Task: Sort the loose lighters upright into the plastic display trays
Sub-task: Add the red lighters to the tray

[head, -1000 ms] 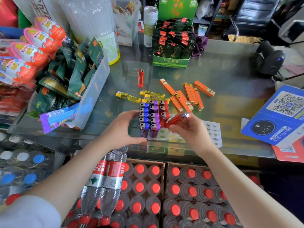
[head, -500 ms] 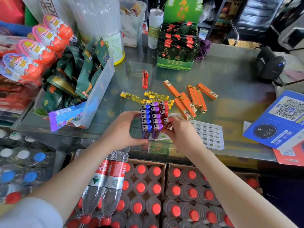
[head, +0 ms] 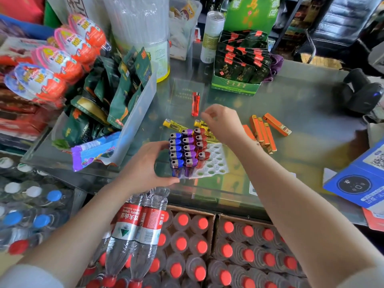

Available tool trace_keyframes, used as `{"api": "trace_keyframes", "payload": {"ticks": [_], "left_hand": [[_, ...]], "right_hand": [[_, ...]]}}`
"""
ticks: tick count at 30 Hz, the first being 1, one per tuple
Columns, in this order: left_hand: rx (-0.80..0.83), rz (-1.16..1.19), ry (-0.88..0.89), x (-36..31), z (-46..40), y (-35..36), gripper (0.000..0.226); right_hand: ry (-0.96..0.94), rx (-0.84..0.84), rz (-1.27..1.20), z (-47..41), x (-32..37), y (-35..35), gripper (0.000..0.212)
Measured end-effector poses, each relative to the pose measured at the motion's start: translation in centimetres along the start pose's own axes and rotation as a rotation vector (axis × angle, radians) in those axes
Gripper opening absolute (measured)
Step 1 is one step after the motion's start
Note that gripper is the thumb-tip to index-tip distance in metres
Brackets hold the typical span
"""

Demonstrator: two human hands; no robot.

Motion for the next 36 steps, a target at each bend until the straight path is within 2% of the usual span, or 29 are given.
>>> {"api": "trace_keyframes", "payload": {"ticks": [9, 13, 18, 22, 25, 28, 31, 36], "left_hand": [[0.018, 0.02, -0.045, 1.5, 0.4, -0.2, 0.08], [0.012, 0.02, -0.037, 1.3, 0.3, -0.3, 0.08], [0.042, 0.03, -0.024, 1.6, 0.1, 0.0, 0.083], [0.008, 0.032, -0.021, 1.6, -0.1, 0.0, 0.08], [-0.004, 0.02, -0.022, 1.4, 0.0, 0.1, 0.079], [0.004, 0.008, -0.037, 1.5, 0.1, 0.2, 0.079], [0.007, 0.013, -0.036, 1.4, 0.0, 0.3, 0.08], [0.002, -0.026, -0.013, 0.8, -0.1, 0.2, 0.079]], "right_hand": [[0.275, -0.051, 0.097, -6.7, 0.2, 4.0, 0.04], [0.316, -0.059, 0.105, -7.5, -0.2, 4.1, 0.033], [0.244, 0.026, 0.039, -6.5, -0.9, 3.3, 0.02], [0.18, -0.086, -0.285, -2.0, -1.7, 0.4, 0.014], [0.157, -0.073, -0.519, 2.3, -3.0, -0.6, 0.008], [0.164, -0.07, -0.666, 6.0, -4.7, -1.1, 0.015], [0.128, -0.024, -0.655, 8.8, -5.3, -0.7, 0.009], [0.029, 0.116, -0.572, 10.7, -4.8, 1.3, 0.015]]}}
Point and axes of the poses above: each hand's wrist, its own z-axis away from the middle knuckle, its own y-axis out of the palm, x = y × z, the point moved 8 cm from there along -z, towards the middle knuckle, and after that the axes turned 12 degrees about y, right-handed, at the moved point
